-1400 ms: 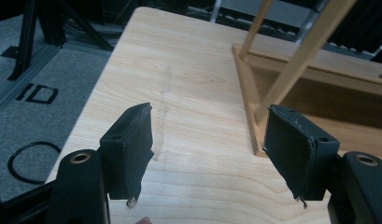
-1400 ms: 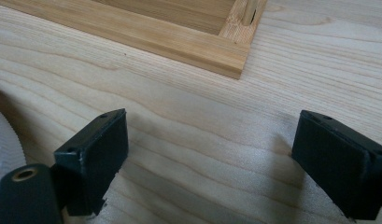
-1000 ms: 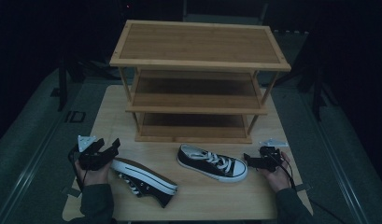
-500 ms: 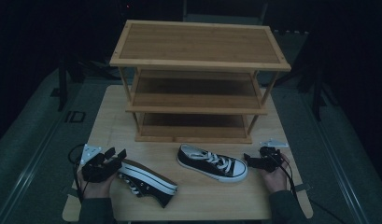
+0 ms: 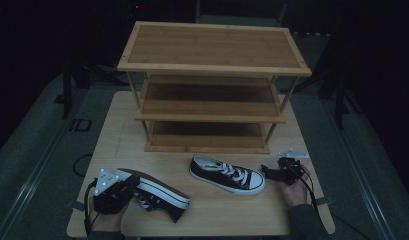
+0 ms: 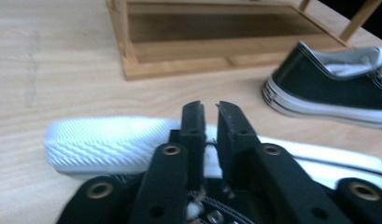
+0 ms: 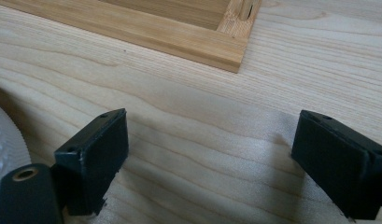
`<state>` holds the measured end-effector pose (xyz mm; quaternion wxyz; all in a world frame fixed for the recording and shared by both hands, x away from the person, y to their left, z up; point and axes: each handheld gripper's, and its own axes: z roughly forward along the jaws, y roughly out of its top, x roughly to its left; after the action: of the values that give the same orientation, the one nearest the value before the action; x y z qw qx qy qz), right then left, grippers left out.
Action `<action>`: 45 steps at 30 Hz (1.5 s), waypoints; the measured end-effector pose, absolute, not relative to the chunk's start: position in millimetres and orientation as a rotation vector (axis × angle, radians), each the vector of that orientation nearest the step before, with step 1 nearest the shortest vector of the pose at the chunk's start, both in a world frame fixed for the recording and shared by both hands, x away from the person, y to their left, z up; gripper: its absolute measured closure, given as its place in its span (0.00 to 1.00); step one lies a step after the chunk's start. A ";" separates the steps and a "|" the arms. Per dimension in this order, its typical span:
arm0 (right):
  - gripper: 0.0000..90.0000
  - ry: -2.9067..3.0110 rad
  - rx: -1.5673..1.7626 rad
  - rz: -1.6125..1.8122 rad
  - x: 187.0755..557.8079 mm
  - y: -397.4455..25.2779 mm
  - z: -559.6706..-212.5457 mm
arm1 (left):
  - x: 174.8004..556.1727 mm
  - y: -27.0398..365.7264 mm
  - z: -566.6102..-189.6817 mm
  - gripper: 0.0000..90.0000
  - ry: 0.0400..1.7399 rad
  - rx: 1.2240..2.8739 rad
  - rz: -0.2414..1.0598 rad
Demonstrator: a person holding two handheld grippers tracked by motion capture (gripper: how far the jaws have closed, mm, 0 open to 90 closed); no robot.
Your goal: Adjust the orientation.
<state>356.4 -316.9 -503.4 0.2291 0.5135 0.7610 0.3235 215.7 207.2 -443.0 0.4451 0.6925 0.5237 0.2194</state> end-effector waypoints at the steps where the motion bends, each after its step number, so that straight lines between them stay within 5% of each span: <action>1: 0.12 2.095 1.414 0.890 356.4 -316.9 -503.4 | 214.5 206.1 -444.8 0.93 1.301 1.722 0.537; 12: 0.12 2.094 1.414 0.890 356.2 -316.9 -503.4 | 225.3 201.9 -450.4 0.98 1.282 1.720 0.496; 45: 0.12 2.093 1.413 0.889 356.1 -316.9 -503.4 | 332.2 149.8 -442.7 0.84 1.205 1.905 0.429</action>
<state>356.1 -316.9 -503.4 0.2298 0.5136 0.7608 0.3232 332.2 149.8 -442.7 0.4109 0.7570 0.4787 0.1706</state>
